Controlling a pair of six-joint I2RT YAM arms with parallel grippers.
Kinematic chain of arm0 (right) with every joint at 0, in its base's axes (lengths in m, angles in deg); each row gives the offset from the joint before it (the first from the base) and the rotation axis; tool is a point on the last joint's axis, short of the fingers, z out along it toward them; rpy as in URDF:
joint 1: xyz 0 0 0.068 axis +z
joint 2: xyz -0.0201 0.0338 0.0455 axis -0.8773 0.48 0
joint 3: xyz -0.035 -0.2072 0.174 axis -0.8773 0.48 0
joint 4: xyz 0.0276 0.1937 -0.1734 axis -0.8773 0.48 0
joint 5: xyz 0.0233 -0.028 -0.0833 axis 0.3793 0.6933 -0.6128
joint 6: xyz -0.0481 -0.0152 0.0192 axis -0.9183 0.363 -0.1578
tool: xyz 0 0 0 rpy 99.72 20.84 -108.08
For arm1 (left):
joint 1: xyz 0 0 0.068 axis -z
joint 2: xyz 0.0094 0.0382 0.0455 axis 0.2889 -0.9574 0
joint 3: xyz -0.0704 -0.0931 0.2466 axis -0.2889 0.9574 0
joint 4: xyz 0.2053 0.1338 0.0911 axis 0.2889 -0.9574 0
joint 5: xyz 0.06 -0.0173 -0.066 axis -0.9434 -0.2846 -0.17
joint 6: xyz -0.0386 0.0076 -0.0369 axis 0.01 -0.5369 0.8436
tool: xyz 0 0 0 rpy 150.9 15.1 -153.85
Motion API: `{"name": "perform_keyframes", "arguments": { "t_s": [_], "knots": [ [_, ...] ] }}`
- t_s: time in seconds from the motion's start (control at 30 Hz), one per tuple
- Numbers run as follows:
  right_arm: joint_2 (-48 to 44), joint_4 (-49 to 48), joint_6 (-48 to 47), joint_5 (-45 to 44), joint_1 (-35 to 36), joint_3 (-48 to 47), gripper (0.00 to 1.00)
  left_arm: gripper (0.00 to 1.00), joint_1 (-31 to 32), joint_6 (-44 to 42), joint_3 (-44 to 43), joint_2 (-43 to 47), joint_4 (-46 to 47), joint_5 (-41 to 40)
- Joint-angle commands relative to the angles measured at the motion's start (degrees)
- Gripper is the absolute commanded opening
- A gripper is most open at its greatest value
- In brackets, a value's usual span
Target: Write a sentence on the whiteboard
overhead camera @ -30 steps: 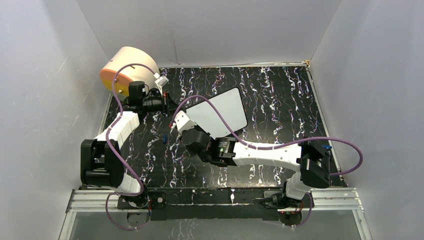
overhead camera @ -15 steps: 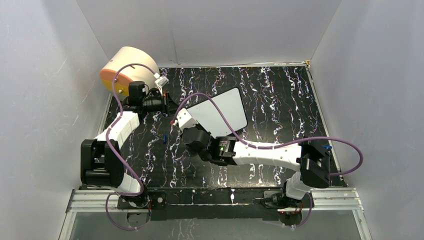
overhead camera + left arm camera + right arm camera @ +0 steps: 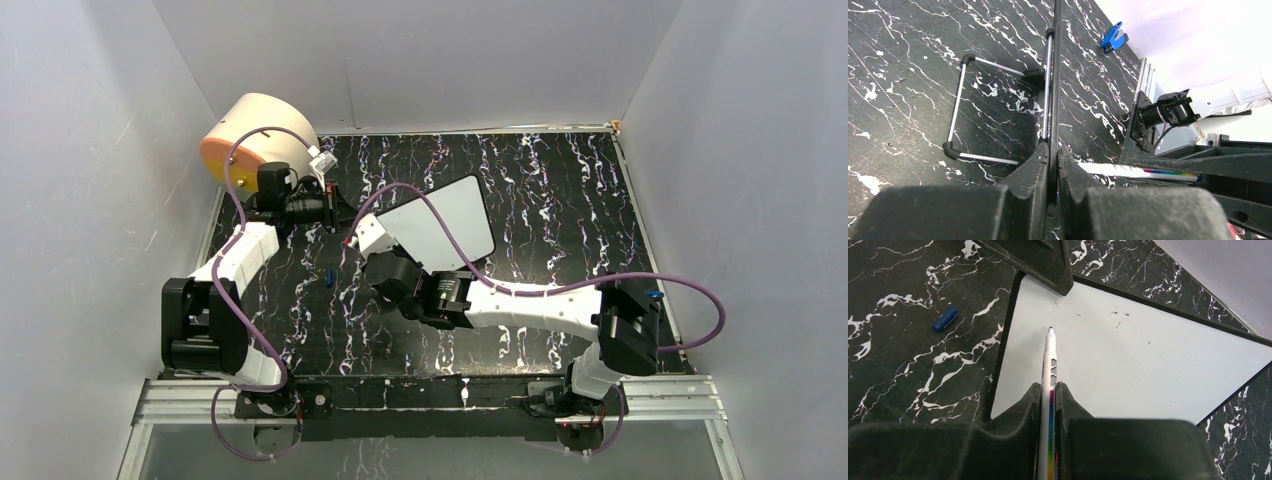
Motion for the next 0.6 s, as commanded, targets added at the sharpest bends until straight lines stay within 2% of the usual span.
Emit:
{"name": "perform_keyframes", "arguments": {
  "t_s": [0.0, 0.57],
  "knots": [
    [0.51, -2.23, 0.73, -1.55, -0.38, -2.71, 0.00, 0.00, 0.08, -1.08, -1.09, -0.28, -2.47, -0.51],
    [1.36, -4.12, -0.50, -1.64, -1.10, -2.99, 0.00, 0.00, 0.08, -1.04, -1.18, -0.57, -2.46, -0.16]
  ]
}}
